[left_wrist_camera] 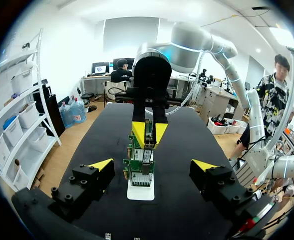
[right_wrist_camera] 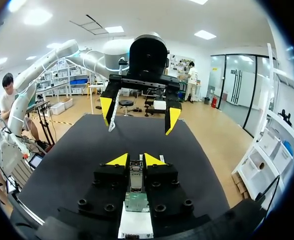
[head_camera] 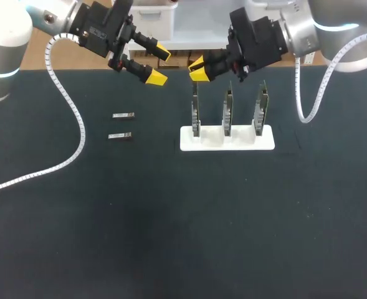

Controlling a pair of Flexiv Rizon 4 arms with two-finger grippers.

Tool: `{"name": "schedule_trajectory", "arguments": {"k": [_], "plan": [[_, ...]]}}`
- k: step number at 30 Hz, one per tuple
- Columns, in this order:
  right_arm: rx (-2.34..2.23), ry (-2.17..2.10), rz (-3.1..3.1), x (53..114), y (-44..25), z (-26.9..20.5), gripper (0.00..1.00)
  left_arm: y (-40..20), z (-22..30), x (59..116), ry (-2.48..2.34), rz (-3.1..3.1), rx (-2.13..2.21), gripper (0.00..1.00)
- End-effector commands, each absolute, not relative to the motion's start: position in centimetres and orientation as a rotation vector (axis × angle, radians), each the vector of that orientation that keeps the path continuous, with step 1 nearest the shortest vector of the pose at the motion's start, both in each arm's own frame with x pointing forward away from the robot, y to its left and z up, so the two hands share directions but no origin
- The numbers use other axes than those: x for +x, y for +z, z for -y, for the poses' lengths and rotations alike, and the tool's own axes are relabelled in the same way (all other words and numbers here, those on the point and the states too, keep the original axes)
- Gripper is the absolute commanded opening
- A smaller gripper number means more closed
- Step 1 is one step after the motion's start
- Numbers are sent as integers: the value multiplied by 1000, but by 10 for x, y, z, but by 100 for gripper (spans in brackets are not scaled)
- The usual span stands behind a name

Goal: Pick up the optical module with the left hand, and insert it into the network port with the right hand.

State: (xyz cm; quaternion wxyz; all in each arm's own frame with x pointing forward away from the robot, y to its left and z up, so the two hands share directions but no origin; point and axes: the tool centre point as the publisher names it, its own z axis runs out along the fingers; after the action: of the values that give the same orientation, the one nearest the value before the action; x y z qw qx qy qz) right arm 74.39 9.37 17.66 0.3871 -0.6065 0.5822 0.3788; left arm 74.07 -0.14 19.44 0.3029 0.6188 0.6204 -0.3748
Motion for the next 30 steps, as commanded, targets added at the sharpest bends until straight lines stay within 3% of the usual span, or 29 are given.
{"name": "schedule_trajectory", "arguments": {"k": [1,30], "plan": [[-1546,964,-1485,741,174,-94,0,195,2,741,-992,-1651,1643,100],[-1586,943,-1482,742,172,-96,0,195,2,741,-992,-1651,1643,100]]}}
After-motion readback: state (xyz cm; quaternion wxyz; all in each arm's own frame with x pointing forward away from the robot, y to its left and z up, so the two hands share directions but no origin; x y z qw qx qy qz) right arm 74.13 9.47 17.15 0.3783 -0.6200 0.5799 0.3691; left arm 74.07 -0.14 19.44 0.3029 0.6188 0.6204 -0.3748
